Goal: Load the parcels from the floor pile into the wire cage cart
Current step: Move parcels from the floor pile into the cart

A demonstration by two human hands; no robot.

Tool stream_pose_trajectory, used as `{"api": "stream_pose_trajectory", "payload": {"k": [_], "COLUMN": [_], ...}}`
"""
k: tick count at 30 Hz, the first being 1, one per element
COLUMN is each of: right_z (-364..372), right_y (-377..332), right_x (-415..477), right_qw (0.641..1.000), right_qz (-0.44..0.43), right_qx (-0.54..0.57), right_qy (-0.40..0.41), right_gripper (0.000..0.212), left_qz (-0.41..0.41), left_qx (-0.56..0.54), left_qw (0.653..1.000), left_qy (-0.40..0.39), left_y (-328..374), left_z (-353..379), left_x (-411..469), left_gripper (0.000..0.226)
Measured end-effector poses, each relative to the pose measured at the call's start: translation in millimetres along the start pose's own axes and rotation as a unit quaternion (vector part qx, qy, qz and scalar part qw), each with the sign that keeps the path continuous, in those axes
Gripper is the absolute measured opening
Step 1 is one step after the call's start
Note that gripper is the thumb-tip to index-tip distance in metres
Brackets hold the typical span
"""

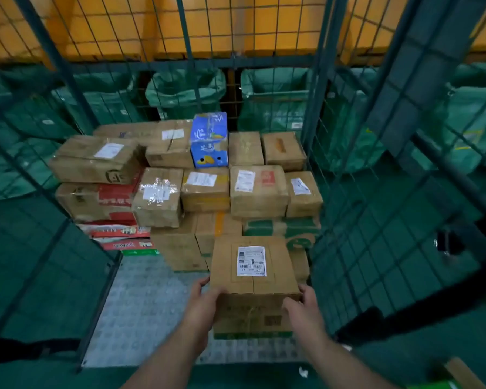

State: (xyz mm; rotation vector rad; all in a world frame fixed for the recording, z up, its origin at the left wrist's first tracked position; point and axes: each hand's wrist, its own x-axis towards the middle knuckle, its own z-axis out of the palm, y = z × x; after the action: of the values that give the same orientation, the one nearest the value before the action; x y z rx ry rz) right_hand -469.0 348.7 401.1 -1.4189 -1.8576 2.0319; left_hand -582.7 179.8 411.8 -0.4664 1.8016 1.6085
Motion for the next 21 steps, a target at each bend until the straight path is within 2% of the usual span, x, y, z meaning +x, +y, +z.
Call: {"api": "stream_pose_trajectory", "payload": {"k": [3,8,15,19,21], "right_z": [18,60,103,117,123], "right_y": [-41,-111,-189,-241,-264], "right_x": [35,90,160,201,229], "right_qw": [1.000,0.995,0.985,0.979,0.975], "right_qz": [-0.016,-0.062,-0.087,-0.130,-0.137], "right_qx": [0.006,0.044,0.058,0.068,0.083], "right_qy": [-0.008,0.064,0.138,0.140,0.155], "right_gripper": [0.040,0.040,0.038,0.042,0.037], "left_qz": [0.030,0.081,0.121,0.149,0.165], "left_qx": [-0.018,-0.018,0.010,0.040,0.045], "left_qw": [0.999,0.996,0.991,0.986,0.983], "left_qy": [0.024,0.021,-0.052,-0.069,-0.067], "left_y": [39,111,220,277,299], "left_z": [3,8,21,42,59], "left_x": [34,98,179,223,247], "left_gripper": [0.039,0.032,0.031,0.029,0.034]}}
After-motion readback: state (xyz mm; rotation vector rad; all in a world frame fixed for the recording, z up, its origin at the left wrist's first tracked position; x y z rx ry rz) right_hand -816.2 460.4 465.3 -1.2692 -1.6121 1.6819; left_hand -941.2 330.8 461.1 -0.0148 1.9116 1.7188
